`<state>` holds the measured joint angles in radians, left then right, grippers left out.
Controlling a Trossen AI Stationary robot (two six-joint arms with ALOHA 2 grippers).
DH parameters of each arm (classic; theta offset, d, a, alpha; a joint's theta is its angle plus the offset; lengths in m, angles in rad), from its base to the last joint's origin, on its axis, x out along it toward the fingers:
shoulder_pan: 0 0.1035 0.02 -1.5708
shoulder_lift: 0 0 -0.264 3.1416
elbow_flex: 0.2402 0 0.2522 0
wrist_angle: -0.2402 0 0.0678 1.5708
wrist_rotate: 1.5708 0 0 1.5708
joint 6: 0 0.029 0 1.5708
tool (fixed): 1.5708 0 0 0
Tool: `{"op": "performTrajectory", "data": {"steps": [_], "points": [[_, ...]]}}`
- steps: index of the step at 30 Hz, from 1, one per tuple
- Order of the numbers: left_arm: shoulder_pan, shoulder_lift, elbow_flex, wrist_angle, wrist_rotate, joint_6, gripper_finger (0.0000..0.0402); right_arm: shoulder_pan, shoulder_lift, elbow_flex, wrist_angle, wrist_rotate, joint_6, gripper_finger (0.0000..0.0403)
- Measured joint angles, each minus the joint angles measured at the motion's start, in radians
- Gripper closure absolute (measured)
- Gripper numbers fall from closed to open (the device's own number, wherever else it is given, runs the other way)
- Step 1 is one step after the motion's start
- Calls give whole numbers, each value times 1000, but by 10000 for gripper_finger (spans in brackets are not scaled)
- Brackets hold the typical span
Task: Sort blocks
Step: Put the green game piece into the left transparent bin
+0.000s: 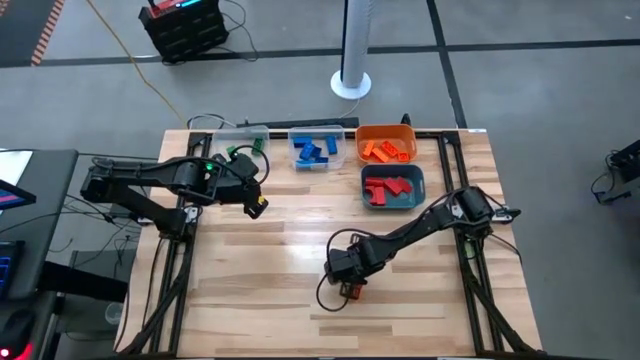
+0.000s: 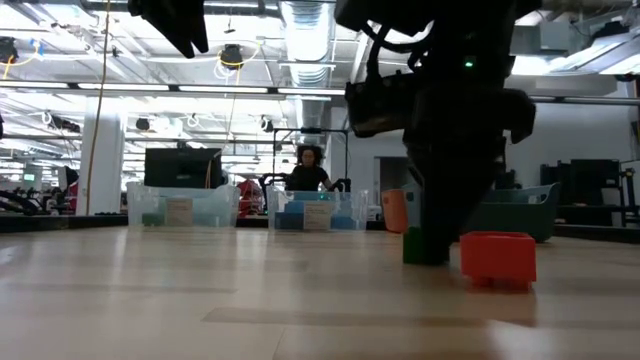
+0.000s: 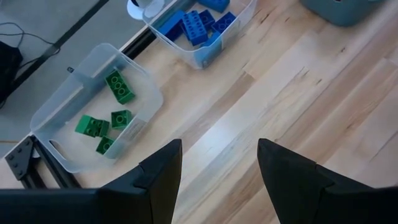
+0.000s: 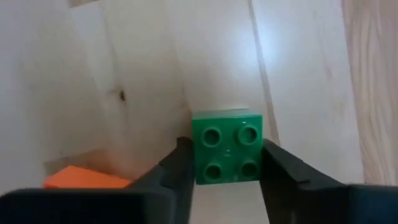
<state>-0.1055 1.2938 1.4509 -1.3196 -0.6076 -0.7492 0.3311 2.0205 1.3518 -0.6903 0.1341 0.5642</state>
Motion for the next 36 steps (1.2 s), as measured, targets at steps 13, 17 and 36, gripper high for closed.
{"op": "performTrajectory", "data": {"steps": [13,17,36], "points": [[-4,-1,-20,14,0,47,198,-120,-25,34,24,-6,-147,281],[-35,0,-91,48,-51,159,198,-222,-111,39,95,-42,-210,283],[-44,0,-229,406,-78,476,196,-531,-229,40,640,-554,-74,284]]}}
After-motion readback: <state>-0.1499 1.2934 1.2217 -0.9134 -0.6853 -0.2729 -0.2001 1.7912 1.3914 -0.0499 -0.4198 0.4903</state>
